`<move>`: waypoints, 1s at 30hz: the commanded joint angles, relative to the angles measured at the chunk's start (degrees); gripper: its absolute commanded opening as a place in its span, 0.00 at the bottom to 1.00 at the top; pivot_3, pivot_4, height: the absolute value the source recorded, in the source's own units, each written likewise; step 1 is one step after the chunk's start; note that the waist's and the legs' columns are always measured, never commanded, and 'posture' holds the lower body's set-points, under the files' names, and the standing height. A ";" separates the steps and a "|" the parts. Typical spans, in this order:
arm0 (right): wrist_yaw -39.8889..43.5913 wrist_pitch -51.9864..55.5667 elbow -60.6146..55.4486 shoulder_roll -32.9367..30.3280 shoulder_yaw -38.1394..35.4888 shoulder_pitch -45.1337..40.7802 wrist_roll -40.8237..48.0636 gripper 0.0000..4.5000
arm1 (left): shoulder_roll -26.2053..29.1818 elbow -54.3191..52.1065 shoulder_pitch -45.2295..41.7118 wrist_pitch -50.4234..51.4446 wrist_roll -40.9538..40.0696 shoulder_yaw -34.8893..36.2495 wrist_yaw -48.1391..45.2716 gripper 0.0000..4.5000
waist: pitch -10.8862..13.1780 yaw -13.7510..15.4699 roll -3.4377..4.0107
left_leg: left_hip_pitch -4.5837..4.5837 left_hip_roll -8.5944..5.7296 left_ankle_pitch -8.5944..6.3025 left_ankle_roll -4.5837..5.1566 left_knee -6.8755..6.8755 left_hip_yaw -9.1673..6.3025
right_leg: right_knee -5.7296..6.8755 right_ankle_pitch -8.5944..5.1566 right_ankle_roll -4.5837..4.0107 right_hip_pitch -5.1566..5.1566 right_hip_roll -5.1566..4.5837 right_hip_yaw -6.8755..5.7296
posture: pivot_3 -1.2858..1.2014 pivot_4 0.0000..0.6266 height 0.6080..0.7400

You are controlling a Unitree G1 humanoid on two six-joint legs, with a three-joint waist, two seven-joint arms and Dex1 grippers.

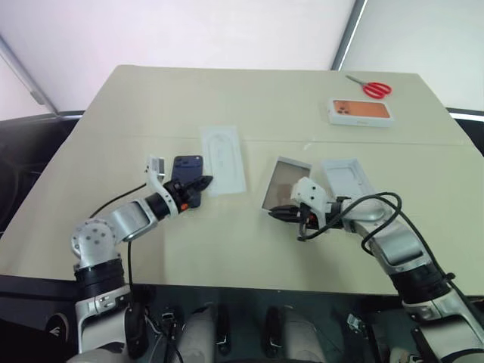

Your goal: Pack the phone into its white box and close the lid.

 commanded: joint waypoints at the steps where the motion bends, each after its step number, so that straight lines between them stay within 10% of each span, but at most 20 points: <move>1: 1.08 -5.06 -0.48 1.34 2.83 -1.43 -2.44 0.02 | -0.09 -0.03 -2.29 -1.01 -3.70 1.86 2.14 0.00 | 0.00 0.01 0.00 | 0.00 0.00 0.00 0.00 0.00 0.00 | 0.00 0.00 0.00 0.00 0.00 0.00 | 0.52 0.24 0.98; 11: 2.18 -15.80 6.74 3.12 6.66 -4.35 -8.36 0.02 | -0.44 -3.11 -0.15 -0.53 -9.54 0.01 6.26 0.00 | 0.01 -0.22 -0.02 | 0.01 -0.02 0.02 -0.01 0.00 0.01 | 0.01 0.00 0.01 0.01 0.04 -0.01 | 0.52 0.24 0.98; 20: 5.74 -14.12 3.95 -0.76 1.29 -3.18 -4.31 0.88 | 0.30 -4.11 2.90 -1.54 -8.60 -4.86 5.50 0.00 | 0.01 -0.05 -0.02 | 0.01 -0.03 0.02 -0.02 0.00 0.01 | 0.01 0.00 0.01 0.02 0.04 -0.01 | 0.52 0.24 0.98; 30: 4.40 -9.01 7.44 -7.89 -8.35 -2.37 -0.84 0.88 | -0.01 -1.41 2.13 -3.20 -2.73 -11.60 -0.05 0.00 | 0.01 0.15 -0.04 | 0.01 -0.04 0.01 -0.02 0.00 0.01 | -0.01 0.00 0.00 0.02 0.01 -0.01 | 0.52 0.24 0.98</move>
